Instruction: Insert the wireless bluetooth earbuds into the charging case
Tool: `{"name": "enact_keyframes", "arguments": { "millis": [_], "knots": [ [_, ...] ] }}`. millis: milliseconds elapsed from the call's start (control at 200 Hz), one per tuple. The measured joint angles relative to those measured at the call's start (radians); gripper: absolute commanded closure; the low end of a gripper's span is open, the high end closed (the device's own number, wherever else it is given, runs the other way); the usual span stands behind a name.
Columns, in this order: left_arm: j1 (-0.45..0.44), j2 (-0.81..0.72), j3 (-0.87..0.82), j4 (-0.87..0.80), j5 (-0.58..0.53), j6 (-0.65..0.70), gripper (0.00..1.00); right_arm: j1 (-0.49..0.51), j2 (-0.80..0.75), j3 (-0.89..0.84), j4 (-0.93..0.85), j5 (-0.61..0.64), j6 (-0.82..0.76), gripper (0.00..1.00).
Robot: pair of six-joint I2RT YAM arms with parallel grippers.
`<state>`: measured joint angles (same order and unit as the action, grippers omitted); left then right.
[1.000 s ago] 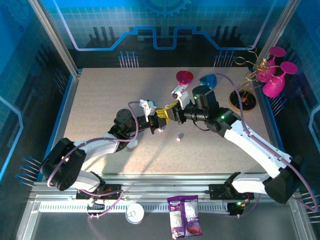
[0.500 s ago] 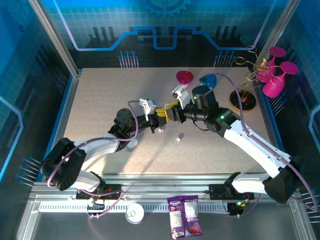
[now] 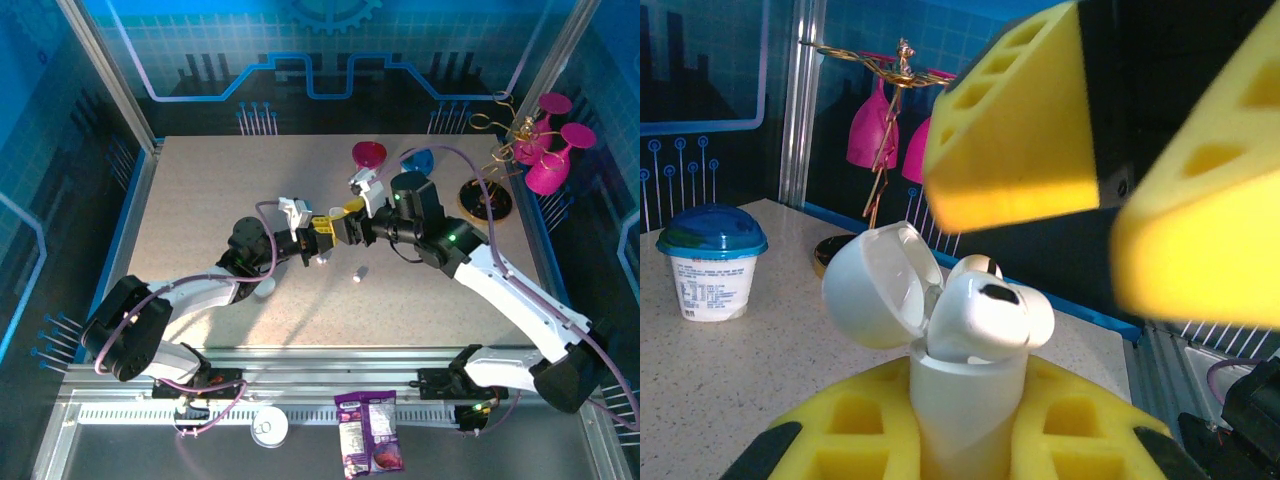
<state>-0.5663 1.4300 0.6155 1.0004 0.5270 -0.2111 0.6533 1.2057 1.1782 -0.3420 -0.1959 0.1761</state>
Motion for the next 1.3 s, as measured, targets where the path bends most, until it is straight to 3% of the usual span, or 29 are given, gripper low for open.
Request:
{"name": "enact_keyframes", "arguments": {
  "millis": [90,250,320,1301],
  "knots": [
    [0.0,0.008,0.0,0.0,0.0,0.0,1.0,0.0,-0.02,0.0,0.003,-0.001,0.008,0.37],
    [0.0,0.01,0.0,0.0,0.0,0.001,1.0,-0.003,-0.044,0.0,0.002,0.019,0.019,0.08],
    [0.0,0.01,0.0,0.0,0.0,0.003,1.0,-0.008,-0.047,0.001,-0.003,0.044,0.016,0.0],
    [0.0,-0.002,0.0,-0.028,-0.015,0.003,1.0,-0.081,0.026,-0.01,-0.064,0.107,0.033,0.01]
  ]
}}
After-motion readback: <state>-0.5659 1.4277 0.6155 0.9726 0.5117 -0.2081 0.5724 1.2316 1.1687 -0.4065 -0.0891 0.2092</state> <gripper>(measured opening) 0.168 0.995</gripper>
